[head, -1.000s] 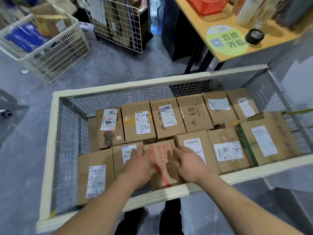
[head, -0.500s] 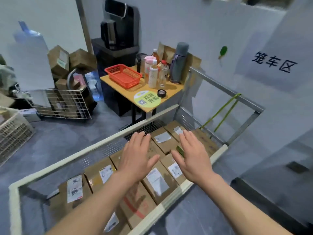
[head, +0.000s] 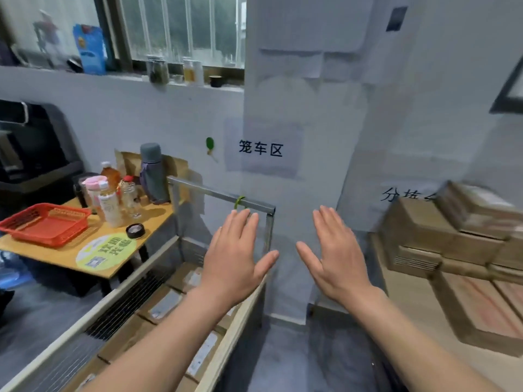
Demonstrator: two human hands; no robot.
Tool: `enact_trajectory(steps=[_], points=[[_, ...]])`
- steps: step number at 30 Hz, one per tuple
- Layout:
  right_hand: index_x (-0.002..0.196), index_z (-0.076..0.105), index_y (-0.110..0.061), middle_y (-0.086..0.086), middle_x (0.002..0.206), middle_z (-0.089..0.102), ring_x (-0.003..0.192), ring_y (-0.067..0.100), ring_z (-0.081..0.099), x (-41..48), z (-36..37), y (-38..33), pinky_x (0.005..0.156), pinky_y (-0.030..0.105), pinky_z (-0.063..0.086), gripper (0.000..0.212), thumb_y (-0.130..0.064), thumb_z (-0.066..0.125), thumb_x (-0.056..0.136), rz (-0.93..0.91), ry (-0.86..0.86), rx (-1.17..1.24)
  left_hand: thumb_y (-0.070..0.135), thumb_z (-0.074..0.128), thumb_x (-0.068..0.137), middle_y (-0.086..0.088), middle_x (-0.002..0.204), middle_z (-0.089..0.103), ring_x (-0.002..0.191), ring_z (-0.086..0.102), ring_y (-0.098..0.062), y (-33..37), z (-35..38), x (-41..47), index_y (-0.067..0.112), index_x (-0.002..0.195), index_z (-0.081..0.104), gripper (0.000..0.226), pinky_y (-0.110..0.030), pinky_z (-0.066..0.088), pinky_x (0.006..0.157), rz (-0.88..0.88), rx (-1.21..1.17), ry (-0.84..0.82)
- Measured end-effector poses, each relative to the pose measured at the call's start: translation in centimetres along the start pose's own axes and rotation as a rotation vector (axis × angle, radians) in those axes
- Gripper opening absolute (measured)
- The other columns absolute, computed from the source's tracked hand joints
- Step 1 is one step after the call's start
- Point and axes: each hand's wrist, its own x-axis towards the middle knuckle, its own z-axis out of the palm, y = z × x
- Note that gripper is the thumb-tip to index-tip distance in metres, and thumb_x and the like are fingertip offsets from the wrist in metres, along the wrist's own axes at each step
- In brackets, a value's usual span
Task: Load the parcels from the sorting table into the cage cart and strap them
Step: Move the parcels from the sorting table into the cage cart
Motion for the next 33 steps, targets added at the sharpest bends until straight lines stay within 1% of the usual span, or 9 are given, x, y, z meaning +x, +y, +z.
enact_trajectory(steps=[2,5,9,15,19,23,26,29,33], points=[[0.143,0.048,0.0,0.02,0.15,0.045,0.141,0.036,0.041,0.5,-2.0,4.6,0.112,0.05,0.038,0.076,-0.055,0.043,0.092,0.038,0.048,-0.034,0.064,0.041,0.088,-0.015,0.146,0.046,0.139,0.039,-0.036,4.0,1.8,3.3,0.005,0.141,0.047,0.079,-0.049,0.039,0.109,0.054,-0.04,0.005],[0.148,0.043,-0.006,0.017,0.154,0.04,0.145,0.033,0.036,0.7,-5.1,11.4,0.113,0.053,0.037,0.076,-0.058,0.041,0.092,0.096,0.074,-0.092,0.063,0.042,0.088,-0.017,0.144,0.048,0.137,0.041,-0.038,10.0,5.0,7.6,0.004,0.139,0.049,0.079,-0.049,0.039,0.108,0.132,-0.088,0.011],[0.149,0.042,-0.006,0.017,0.155,0.04,0.145,0.033,0.034,-0.5,-8.8,20.1,0.113,0.053,0.036,0.077,-0.058,0.042,0.092,0.186,0.106,-0.152,0.063,0.039,0.09,-0.018,0.144,0.049,0.136,0.043,-0.038,17.7,9.5,11.6,0.004,0.139,0.049,0.078,-0.048,0.038,0.108,0.212,-0.144,0.003],[0.151,0.039,-0.01,0.014,0.158,0.035,0.148,0.031,0.029,-4.5,-13.6,30.5,0.116,0.05,0.032,0.078,-0.061,0.038,0.092,0.385,0.147,-0.24,0.065,0.036,0.09,-0.014,0.145,0.046,0.136,0.043,-0.034,27.2,16.6,15.2,0.005,0.14,0.047,0.079,-0.049,0.044,0.105,0.357,-0.234,-0.105],[0.152,0.038,-0.011,0.013,0.159,0.034,0.148,0.03,0.027,-7.6,-14.9,35.8,0.117,0.045,0.027,0.079,-0.062,0.036,0.091,0.532,0.163,-0.284,0.068,0.031,0.088,-0.009,0.15,0.04,0.14,0.035,-0.028,32.1,21.7,16.5,0.009,0.145,0.042,0.082,-0.042,0.036,0.11,0.429,-0.258,-0.183],[0.156,0.03,-0.015,0.009,0.163,0.025,0.151,0.026,0.019,-10.6,-14.1,40.7,0.12,0.041,0.02,0.082,-0.069,0.033,0.093,0.704,0.088,-0.308,0.066,0.033,0.093,-0.004,0.158,0.028,0.147,0.022,-0.022,35.7,27.8,17.3,0.014,0.152,0.03,0.079,-0.04,0.027,0.118,0.489,-0.286,-0.343],[0.158,0.021,-0.021,0.004,0.165,0.018,0.153,0.022,0.011,-12.2,-12.2,44.3,0.122,0.038,0.013,0.075,-0.061,0.041,0.097,0.825,-0.026,-0.312,0.059,0.036,0.097,-0.001,0.159,0.024,0.147,0.018,-0.018,37.3,32.5,17.9,0.019,0.153,0.026,0.069,-0.037,0.024,0.119,0.506,-0.322,-0.459],[0.154,0.027,-0.026,0.003,0.161,0.029,0.148,0.024,0.023,-12.9,-10.0,47.1,0.119,0.04,0.024,0.068,-0.058,0.046,0.097,0.936,-0.106,-0.285,0.058,0.035,0.098,0.002,0.156,0.026,0.144,0.021,-0.015,38.2,37.4,18.9,0.021,0.152,0.026,0.066,-0.034,0.028,0.114,0.506,-0.355,-0.551],[0.139,0.041,-0.031,-0.006,0.137,0.05,0.125,0.021,0.05,-13.1,-6.2,51.1,0.099,0.039,0.047,0.059,-0.065,0.046,0.091,1.068,-0.253,-0.221,0.06,0.032,0.098,0.003,0.158,0.025,0.145,0.024,-0.016,38.7,43.6,19.4,0.026,0.152,0.024,0.064,-0.037,0.033,0.114,0.457,-0.371,-0.716]])
